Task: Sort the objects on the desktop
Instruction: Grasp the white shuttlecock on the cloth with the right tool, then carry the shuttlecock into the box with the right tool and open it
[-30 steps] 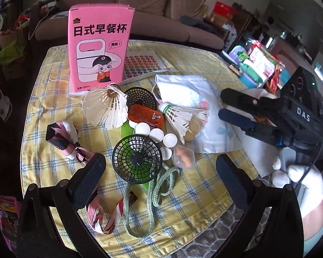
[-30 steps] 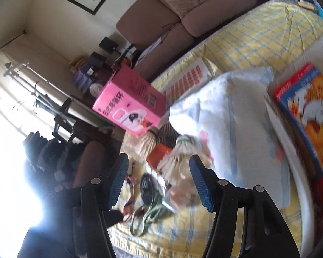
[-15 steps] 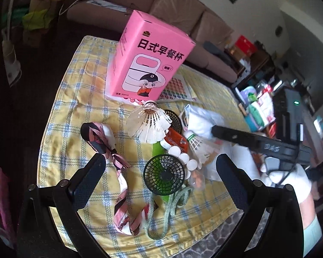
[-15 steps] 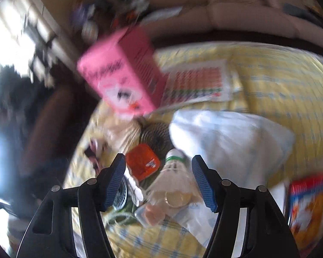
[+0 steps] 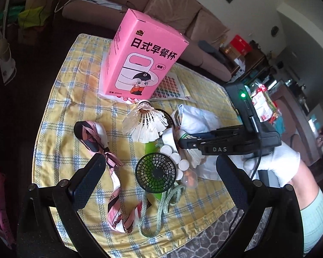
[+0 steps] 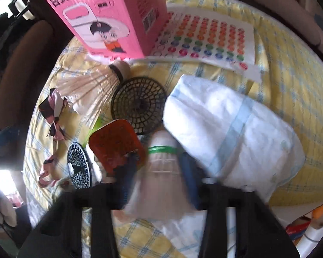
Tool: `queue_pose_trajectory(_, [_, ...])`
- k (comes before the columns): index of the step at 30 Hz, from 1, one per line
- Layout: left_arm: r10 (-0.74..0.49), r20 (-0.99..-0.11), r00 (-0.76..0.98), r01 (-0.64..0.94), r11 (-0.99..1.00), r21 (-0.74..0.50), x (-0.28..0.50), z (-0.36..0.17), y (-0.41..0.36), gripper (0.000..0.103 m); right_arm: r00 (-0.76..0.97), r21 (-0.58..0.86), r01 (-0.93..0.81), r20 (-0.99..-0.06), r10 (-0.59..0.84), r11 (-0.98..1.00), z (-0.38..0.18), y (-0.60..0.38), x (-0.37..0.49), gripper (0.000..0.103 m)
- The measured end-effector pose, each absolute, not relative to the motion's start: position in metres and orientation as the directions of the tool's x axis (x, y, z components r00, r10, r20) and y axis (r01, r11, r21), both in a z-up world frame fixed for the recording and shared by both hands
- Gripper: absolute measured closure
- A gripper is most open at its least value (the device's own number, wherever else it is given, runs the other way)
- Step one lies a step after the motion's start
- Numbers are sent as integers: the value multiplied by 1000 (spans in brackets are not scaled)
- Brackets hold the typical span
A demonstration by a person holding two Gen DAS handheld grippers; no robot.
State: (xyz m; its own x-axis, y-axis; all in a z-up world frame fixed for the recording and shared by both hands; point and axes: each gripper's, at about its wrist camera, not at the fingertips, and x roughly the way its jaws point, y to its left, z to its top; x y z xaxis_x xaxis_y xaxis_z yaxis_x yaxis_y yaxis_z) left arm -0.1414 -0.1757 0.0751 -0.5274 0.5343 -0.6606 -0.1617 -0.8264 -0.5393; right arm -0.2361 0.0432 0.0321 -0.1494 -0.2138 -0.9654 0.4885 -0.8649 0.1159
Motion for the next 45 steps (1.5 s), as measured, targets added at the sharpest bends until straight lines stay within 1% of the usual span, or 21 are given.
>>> queue_pose_trajectory(3, [541,-656,-526,-156,-820,-551,-142,74,-178,0,-211,151,482,-936,-282,-863,51,56,-225,70])
queue_pose_trajectory(7, [539,-655,-529,-162,-822,-545,-141,76,-177,0,-312,235,481,-854,-416,-844,91,78,-196,70])
queue_pose_trajectory(9, [532,-658,-533,-159,-827,-540,-141,75,-177,0,-383,261,483,-795,-470,-835,115,87,-178,70])
queue_pose_trajectory(12, [493,-677,-546,-160,-855,-493,-141,75,-175,1,-439,310,482,-723,-533,-819,140,99,-157,70])
queue_pose_trajectory(15, [423,-704,-570,-188,-902,-390,-141,78,-166,0,-470,332,488,-679,-564,-807,157,110,-135,70])
queue_pose_trajectory(20, [310,-702,-641,-236,-950,-205,-159,81,-144,0,-463,398,480,-642,-611,-782,154,133,-108,70])
queue_pose_trajectory(22, [315,-704,-637,-263,-947,-186,-174,77,-134,0,-457,424,469,-634,-624,-775,146,142,-100,70])
queue_pose_trajectory(27, [374,-698,-611,-338,-920,-198,-193,73,-107,0,-450,468,438,-624,-639,-767,129,163,-91,70])
queue_pose_trajectory(30, [296,-769,-566,-318,-939,-128,-213,54,-89,0,-457,485,420,-617,-641,-767,123,175,-91,70])
queue_pose_trajectory(31, [287,-787,-546,-310,-942,-129,-217,48,-88,2,-460,488,416,-615,-641,-767,122,179,-91,70])
queue_pose_trajectory(33, [269,-816,-512,-260,-954,-151,-223,35,-94,25,-472,492,411,-606,-641,-768,126,189,-90,70])
queue_pose_trajectory(34, [266,-819,-508,-235,-958,-165,-223,33,-99,41,-479,492,409,-601,-639,-769,129,194,-89,70])
queue_pose_trajectory(35, [267,-812,-520,-219,-960,-175,-222,33,-104,47,-492,491,405,-594,-637,-771,134,201,-88,70])
queue_pose_trajectory(37, [306,-792,-528,-222,-950,-218,-218,37,-112,50,-524,482,396,-580,-623,-782,146,220,-86,69])
queue_pose_trajectory(39, [324,-780,-535,-222,-945,-240,-215,40,-115,53,-562,462,369,-579,-590,-806,157,241,-84,69])
queue_pose_trajectory(40, [332,-774,-539,-221,-943,-250,-213,43,-116,53,-582,452,350,-582,-568,-821,162,254,-84,69])
queue_pose_trajectory(42, [351,-762,-544,-223,-936,-272,-209,49,-117,53,-622,426,296,-593,-512,-855,170,286,-84,69])
queue_pose_trajectory(45, [379,-741,-555,-236,-925,-297,-200,59,-118,60,-647,386,213,-633,-425,-898,172,327,-92,69])
